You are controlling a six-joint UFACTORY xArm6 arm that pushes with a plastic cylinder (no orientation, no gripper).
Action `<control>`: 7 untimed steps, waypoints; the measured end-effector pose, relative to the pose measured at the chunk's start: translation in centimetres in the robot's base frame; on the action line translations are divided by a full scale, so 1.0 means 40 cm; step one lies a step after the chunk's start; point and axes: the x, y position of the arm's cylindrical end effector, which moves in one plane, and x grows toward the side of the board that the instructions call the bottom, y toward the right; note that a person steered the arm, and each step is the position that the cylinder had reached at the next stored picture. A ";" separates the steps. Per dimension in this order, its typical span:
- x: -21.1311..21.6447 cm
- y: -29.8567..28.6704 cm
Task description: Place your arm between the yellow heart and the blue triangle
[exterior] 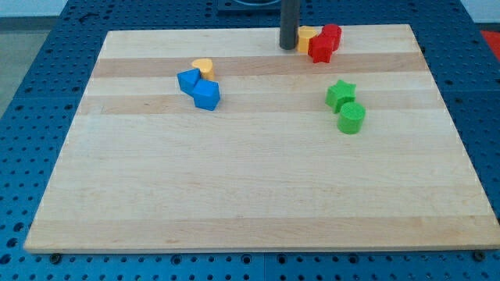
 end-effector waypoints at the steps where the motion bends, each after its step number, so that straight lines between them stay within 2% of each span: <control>1: 0.000 0.028; 2: -0.010 -0.054; 4: -0.022 -0.458; 5: 0.054 -0.637; 6: 0.128 -0.642; 7: 0.169 -0.540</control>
